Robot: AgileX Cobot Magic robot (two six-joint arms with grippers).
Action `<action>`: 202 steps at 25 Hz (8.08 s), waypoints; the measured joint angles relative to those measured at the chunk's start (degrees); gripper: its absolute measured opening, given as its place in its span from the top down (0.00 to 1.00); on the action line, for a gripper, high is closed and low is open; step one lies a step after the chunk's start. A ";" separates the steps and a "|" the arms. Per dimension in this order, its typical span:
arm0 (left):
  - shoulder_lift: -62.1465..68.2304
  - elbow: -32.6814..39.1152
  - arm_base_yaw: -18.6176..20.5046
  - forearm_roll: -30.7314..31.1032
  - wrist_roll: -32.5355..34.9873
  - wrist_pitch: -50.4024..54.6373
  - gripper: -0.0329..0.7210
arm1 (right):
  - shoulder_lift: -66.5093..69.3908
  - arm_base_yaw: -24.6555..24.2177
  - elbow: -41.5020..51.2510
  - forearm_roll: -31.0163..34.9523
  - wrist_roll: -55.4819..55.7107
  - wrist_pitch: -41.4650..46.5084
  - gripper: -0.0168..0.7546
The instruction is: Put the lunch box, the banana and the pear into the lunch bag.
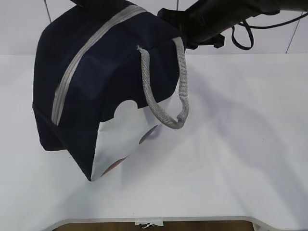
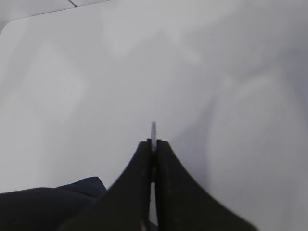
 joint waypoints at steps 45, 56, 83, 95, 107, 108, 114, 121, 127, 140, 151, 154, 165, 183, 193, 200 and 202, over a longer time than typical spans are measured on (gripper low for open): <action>8.97 -0.35 0.00 -0.81 0.09 -0.53 0.94 | 0.48 -0.12 -0.02 -3.86 -3.01 1.30 0.47; 11.58 -0.35 0.00 -1.02 0.09 -0.80 0.94 | -1.73 -0.12 -2.90 -11.83 -5.33 10.36 0.40; 16.80 -0.43 -0.12 3.70 -5.46 -1.30 0.63 | -7.63 -0.12 -13.85 -25.75 -5.79 40.22 0.44; 8.85 -0.43 -0.12 9.34 -11.97 -1.36 0.52 | -21.47 -0.12 -9.38 -22.64 -5.79 40.55 0.44; -8.95 16.28 -0.12 14.01 -12.95 -1.45 0.52 | -39.82 -0.12 7.12 -20.86 -5.79 40.69 0.44; -10.88 18.03 -0.12 14.78 -12.98 -1.45 0.52 | -39.82 -0.12 7.12 -20.86 -5.79 40.69 0.44; -21.39 26.78 -0.12 15.52 -13.07 -1.35 0.53 | -53.57 -0.12 21.24 -20.86 -5.79 40.79 0.46; -34.55 36.60 -0.12 14.39 -14.01 -1.24 0.53 | -66.52 -0.12 31.87 -20.86 -5.79 40.90 0.46; -46.05 45.89 -0.12 13.93 -14.15 -1.04 0.57 | -79.30 -0.12 38.42 -20.83 -5.79 41.12 0.46; -73.74 65.15 -0.12 14.05 -14.27 -3.37 0.63 | -97.08 -0.12 52.79 -20.83 -5.87 40.09 0.46; -96.23 73.13 -0.12 14.86 -14.27 -1.64 0.63 | -112.51 -0.12 62.67 -21.90 -5.87 35.61 0.46; -96.23 73.82 -0.12 15.08 -14.27 -3.07 0.63 | -113.31 -0.12 65.34 -22.23 -5.87 34.80 0.46; -96.23 75.76 -0.12 15.88 -14.73 -8.21 0.63 | -113.31 -0.12 66.51 -22.50 -5.87 34.67 0.46; -96.23 75.76 24.37 16.08 -14.86 -8.24 0.63 | -113.31 -16.17 66.51 -22.50 -5.87 34.54 0.46; -96.23 75.76 24.88 16.08 -14.86 -8.34 0.63 | -113.31 -17.32 66.51 -22.52 -5.87 34.42 0.46; -96.23 75.76 24.88 16.08 -14.86 -8.34 0.64 | -113.31 -17.32 66.51 -22.52 -5.87 34.42 0.46; -96.23 75.76 24.88 16.08 -14.86 -8.34 0.64 | -113.31 -17.32 66.51 -22.52 -5.87 34.42 0.46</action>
